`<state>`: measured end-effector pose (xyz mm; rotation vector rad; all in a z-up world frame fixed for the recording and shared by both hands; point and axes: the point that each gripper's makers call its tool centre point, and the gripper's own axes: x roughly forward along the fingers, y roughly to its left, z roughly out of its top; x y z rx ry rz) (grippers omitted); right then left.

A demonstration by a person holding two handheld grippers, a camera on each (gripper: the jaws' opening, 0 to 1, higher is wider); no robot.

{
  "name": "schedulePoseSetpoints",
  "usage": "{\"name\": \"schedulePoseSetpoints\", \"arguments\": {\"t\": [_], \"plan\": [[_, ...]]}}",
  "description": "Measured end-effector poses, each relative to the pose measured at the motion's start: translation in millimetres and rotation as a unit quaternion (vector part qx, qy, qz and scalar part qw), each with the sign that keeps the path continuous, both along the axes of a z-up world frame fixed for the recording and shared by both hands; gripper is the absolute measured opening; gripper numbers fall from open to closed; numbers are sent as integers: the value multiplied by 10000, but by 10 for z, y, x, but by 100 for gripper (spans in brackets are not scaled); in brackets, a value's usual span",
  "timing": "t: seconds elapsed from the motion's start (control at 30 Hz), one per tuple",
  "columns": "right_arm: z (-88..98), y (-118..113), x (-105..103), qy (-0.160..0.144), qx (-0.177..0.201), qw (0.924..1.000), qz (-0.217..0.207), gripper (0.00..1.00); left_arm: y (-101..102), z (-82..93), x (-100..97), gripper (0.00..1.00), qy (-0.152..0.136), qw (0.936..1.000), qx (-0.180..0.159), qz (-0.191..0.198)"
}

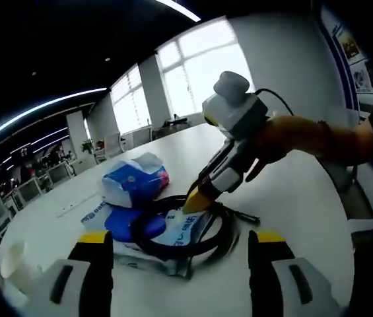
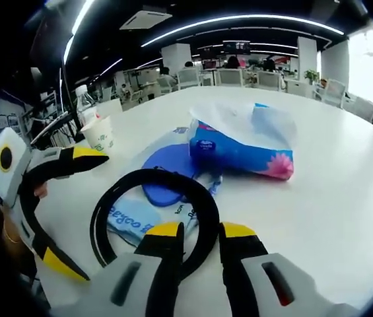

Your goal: Arrange the tabletop items into an orderly group along one side of the table until the central work area is clear of visible clutter.

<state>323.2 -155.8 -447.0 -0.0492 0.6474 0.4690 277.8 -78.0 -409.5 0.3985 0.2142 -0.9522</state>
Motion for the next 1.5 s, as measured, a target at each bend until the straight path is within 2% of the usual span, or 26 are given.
{"name": "schedulePoseSetpoints", "arguments": {"t": [0.13, 0.33, 0.43, 0.47, 0.5, 0.67, 0.77, 1.03, 1.17, 1.5], "plan": [[-2, -2, -3, 21, 48, 10000, -5, 20, -42, -81, 37, 82, 22, 9998, 167, -68], [0, -4, 13, 63, 147, 9999, -14, 19, -74, -138, 114, 76, -9, 9997, 230, -54], [0, 1, 16, 76, 186, 9998, -25, 19, -71, -197, 146, 76, -25, 9991, 414, -49], [0, 0, 14, 79, 194, 9998, -26, 18, -72, -183, 163, 75, -80, 9991, 404, -36], [0, 0, 14, 79, 197, 9998, -26, 18, -85, -167, 156, 75, -55, 9995, 315, -27], [7, -10, 42, 92, 246, 9996, -37, 17, -139, -185, 128, 73, 54, 9995, 290, -140], [8, -43, 73, 70, 215, 9997, -96, 11, -136, -187, 141, 72, 108, 9994, 290, -128], [4, -55, 89, 131, 306, 9993, -178, 10, -125, -180, 142, 71, 108, 9994, 295, -138], [12, -71, 102, 236, 534, 9978, -329, 9, -113, -176, 147, 70, 83, 9994, 304, -113], [63, -94, 74, 260, 706, 9964, -403, 8, -111, -161, 151, 70, 135, 9996, 224, -121]]}}
